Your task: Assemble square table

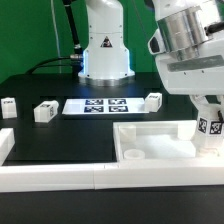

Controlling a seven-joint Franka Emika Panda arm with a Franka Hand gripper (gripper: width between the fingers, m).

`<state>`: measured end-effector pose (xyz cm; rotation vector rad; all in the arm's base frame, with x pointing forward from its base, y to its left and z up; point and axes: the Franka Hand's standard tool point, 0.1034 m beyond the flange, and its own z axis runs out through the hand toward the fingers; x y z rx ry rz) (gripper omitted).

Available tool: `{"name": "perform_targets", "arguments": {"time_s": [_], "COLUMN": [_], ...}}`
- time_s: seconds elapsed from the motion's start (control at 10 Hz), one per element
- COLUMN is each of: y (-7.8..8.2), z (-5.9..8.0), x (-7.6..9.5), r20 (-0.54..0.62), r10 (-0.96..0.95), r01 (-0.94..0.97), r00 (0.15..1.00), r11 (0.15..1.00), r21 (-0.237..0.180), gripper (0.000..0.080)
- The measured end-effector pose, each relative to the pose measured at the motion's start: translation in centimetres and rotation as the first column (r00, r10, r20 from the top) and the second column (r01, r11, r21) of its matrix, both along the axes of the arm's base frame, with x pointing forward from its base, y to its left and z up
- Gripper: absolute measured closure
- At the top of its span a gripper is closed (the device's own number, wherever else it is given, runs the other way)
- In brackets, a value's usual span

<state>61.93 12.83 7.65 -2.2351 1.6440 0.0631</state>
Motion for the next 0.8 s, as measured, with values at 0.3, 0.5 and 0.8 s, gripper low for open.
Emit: {"name": "perform_targets", "arguments": {"time_s": [0.3,0.5,0.8], "y": [-0.03,0.20,-0.01], "z": [-0.04,0.34,0.46], "x": [-0.12,0.15,0.60], "r20": [0.006,0.025,0.083], "r10": [0.073,0.313,0.567], "r01": [-0.073,-0.311,-0.553], "r00": [0.997,0.949,0.819], "r11": [0.997,0.948,0.820], "r21": [-0.010,-0.069,-0.146], "gripper": [0.0490,0.0275,0.0155]}}
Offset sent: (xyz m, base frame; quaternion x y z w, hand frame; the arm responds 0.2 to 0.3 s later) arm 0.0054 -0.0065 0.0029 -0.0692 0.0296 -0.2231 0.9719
